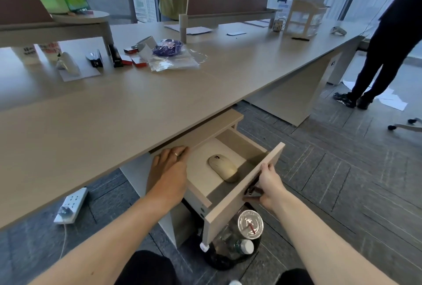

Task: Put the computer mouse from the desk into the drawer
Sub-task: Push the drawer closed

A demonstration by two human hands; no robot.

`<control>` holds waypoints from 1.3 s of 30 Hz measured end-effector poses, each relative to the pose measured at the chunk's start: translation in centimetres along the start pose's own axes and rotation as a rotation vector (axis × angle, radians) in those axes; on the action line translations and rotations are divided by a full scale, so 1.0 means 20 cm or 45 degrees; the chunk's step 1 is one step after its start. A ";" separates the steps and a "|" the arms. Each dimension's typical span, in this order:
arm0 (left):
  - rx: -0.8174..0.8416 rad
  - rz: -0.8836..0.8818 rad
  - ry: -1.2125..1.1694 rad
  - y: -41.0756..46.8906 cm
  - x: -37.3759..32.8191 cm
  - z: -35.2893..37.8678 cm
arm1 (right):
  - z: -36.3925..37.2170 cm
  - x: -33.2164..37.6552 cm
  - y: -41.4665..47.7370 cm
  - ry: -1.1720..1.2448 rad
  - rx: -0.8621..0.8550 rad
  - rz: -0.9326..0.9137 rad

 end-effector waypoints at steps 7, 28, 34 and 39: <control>-0.115 0.032 -0.087 -0.01 0.02 -0.01 | 0.26 0.06 0.14 -0.012 0.026 -0.001; -0.079 0.097 -0.108 0.00 0.07 -0.02 | 0.62 0.11 0.36 -0.091 0.102 -0.005; -0.053 0.129 -0.079 0.01 0.09 -0.02 | 0.64 0.11 0.37 -0.028 0.128 -0.020; -0.063 0.160 -0.102 0.01 0.09 -0.03 | 0.67 0.11 0.38 -0.053 0.132 -0.019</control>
Point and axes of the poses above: each hand's wrist, its own y-axis towards the middle knuckle, its own z-axis out of the palm, x = y × z, the point moved 4 cm from there along y, towards the middle knuckle, and after that the axes turned 9 degrees about x, right-handed, at the moved point
